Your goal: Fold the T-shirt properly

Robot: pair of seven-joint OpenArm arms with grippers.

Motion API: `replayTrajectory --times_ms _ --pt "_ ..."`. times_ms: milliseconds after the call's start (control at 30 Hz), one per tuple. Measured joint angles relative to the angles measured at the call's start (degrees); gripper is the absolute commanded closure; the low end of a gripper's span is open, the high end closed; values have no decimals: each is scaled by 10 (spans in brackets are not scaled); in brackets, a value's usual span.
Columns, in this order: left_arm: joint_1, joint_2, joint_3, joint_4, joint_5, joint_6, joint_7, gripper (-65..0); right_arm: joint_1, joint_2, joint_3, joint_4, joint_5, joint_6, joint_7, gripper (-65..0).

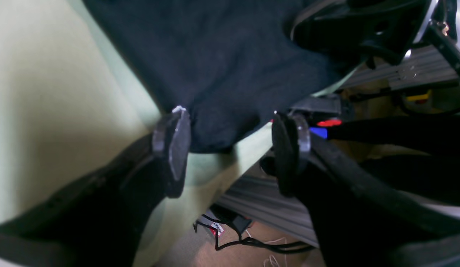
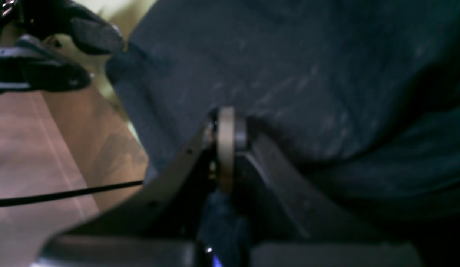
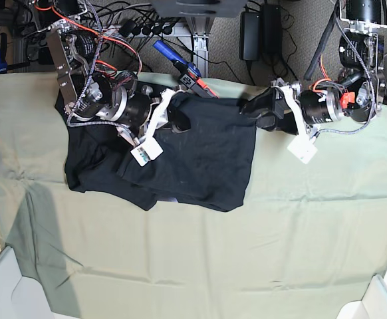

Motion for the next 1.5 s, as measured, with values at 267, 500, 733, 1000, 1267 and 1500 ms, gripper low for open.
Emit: replayTrajectory --times_ms 267,500,733,1000,1267,1500 --pt "27 0 0 0 1 0 -8 -384 -10 0 0 -5 -24 1 9 0" --pt "25 0 -1 20 -16 0 -7 -384 1 -2 12 12 -38 2 45 0" --pt "6 0 -1 46 -15 0 -6 -384 67 -11 91 12 -87 3 49 0" --pt "-12 -10 -1 46 10 0 -6 -384 49 -2 320 12 39 4 -10 0" --pt "-14 -20 -1 46 10 0 -12 -384 -32 33 419 11 40 5 -41 -104" --pt "-14 -21 -1 46 10 0 -14 -384 -67 78 440 5 25 5 -24 -387"
